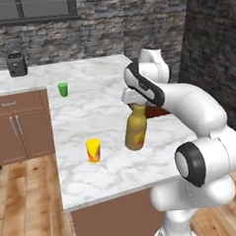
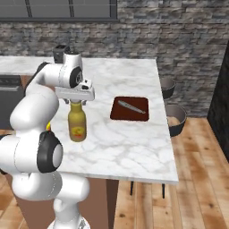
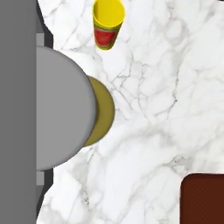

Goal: Place the drinks on the dining counter in a tight cluster.

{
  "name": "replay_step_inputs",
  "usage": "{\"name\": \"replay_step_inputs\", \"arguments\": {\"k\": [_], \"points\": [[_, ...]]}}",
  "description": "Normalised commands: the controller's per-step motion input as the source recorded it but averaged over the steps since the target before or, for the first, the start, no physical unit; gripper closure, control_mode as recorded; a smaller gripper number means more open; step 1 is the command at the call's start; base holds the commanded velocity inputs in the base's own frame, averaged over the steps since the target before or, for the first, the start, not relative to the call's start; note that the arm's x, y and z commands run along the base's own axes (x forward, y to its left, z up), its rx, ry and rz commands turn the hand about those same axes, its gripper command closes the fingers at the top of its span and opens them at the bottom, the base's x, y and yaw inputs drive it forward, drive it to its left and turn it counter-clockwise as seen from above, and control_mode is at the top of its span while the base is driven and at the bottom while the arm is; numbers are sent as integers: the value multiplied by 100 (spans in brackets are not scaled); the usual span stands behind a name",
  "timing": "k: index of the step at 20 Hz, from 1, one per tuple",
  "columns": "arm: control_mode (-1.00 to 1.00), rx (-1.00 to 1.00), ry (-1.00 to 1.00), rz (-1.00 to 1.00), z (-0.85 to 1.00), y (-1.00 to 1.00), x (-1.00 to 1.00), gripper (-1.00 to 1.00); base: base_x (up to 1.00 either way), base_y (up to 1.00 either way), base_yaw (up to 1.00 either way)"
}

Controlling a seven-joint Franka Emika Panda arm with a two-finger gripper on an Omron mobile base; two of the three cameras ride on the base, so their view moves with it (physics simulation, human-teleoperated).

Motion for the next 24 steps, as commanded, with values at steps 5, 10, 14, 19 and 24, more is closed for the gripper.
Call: {"name": "replay_step_inputs", "arguments": {"k": [5, 10, 14, 19, 24], "points": [[-100, -9, 5, 0, -6, 1, 1, 100, 0, 0, 0], [-100, -15, 11, 0, 0, 6, 7, 100, 0, 0, 0], [-100, -1, 1, 0, -3, 0, 4, 100, 0, 0, 0], [-100, 0, 0, 0, -25, 0, 4, 100, 0, 0, 0], [-100, 3, 0, 0, -35, 0, 0, 100, 0, 0, 0]]}}
